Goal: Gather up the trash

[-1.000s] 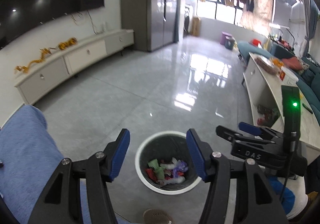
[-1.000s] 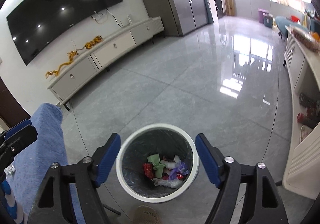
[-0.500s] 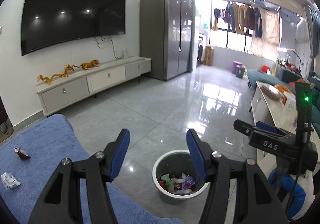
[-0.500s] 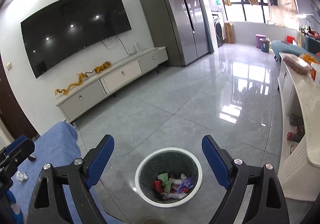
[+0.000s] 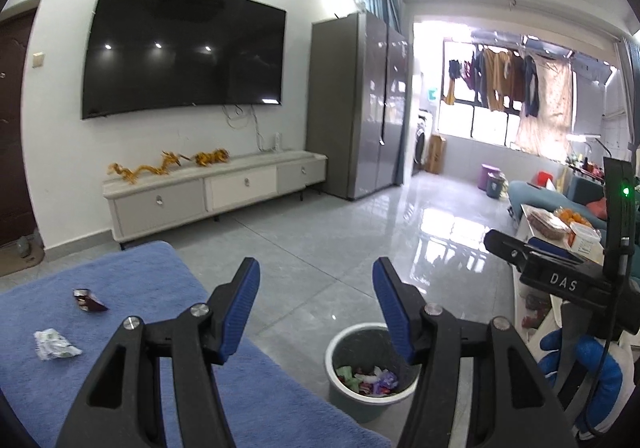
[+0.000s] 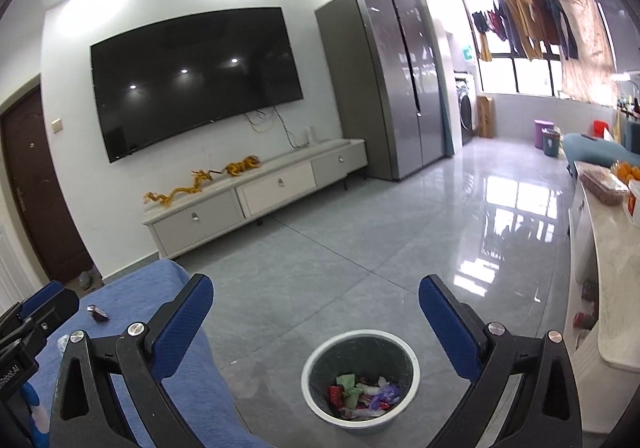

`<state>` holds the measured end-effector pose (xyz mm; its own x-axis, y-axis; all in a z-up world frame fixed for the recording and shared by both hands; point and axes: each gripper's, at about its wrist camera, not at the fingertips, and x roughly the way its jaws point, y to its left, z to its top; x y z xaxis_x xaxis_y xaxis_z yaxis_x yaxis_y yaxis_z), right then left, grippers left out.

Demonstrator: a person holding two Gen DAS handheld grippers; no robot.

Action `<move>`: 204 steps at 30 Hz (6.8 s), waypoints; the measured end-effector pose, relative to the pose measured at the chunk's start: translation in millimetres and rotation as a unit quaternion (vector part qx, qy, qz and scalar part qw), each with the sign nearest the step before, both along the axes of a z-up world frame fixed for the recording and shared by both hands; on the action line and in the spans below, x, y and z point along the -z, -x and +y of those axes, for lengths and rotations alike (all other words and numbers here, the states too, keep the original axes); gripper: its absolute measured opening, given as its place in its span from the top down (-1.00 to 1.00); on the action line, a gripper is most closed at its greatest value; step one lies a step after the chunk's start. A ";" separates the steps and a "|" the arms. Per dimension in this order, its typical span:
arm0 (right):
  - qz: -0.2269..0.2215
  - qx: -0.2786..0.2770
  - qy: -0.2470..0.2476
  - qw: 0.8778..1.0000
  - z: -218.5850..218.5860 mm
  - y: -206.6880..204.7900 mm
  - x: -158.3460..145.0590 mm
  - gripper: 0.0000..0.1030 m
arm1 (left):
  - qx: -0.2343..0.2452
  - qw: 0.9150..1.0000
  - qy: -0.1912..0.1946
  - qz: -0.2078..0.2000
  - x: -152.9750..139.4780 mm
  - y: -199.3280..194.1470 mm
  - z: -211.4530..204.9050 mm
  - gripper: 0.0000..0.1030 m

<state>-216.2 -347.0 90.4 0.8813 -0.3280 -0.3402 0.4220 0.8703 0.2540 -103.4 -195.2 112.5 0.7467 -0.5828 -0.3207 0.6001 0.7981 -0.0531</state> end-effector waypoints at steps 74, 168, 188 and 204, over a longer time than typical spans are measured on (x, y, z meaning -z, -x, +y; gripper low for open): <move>0.132 -0.460 0.056 0.876 312.3 -396.6 67.4 -1.00 | -0.338 0.918 -0.018 0.205 174.7 -262.0 311.9 -0.63; 0.204 -0.082 -0.207 0.953 -123.2 -137.5 238.1 0.47 | 0.121 0.916 -0.309 0.225 239.9 -168.5 -263.0 0.37; 0.237 -0.050 -0.219 0.945 -135.7 -139.7 265.1 0.04 | 0.122 0.923 -0.281 0.234 240.5 -169.5 -274.4 -0.03; 0.186 -0.058 -0.166 0.967 -93.8 -106.8 178.9 -0.19 | 0.072 0.956 -0.224 0.175 155.2 -137.1 -195.1 -0.03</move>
<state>-109.4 -440.8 -88.6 0.7015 -0.0536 -0.7107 0.4431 0.8138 0.3760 33.7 -390.2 -42.6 0.4697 -0.4164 -0.7785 0.7136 0.6982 0.0571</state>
